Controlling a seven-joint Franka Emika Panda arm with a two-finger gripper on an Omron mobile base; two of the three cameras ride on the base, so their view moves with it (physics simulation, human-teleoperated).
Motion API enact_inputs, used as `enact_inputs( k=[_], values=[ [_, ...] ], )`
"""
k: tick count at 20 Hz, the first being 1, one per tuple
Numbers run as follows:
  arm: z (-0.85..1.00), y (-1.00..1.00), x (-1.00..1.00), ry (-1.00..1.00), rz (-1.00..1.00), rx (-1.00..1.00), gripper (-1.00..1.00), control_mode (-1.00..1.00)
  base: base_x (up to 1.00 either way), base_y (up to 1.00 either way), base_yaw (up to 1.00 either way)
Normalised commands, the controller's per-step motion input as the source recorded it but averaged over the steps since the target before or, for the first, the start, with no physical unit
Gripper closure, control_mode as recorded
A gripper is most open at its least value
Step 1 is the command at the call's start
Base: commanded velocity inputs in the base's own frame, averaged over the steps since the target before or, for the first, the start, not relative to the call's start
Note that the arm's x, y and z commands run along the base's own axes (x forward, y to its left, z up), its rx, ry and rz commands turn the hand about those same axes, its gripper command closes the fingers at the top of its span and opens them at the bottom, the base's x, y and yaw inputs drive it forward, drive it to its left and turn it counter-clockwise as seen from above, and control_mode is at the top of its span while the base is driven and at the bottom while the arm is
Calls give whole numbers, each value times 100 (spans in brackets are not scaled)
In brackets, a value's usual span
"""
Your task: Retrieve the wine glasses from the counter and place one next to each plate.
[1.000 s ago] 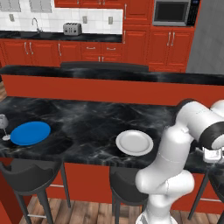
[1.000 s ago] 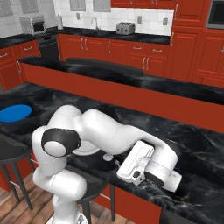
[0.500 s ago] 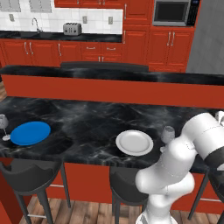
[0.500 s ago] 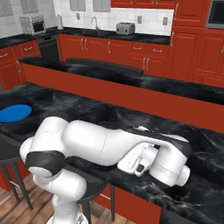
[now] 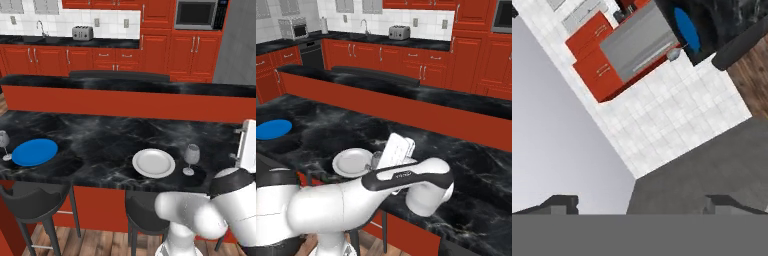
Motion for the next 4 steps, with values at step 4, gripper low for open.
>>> enact_inputs(
  k=[4],
  values=[
    [73, 69, -49, -47, -11, -6, -100, -100, 0, 0, 0]
  ],
)
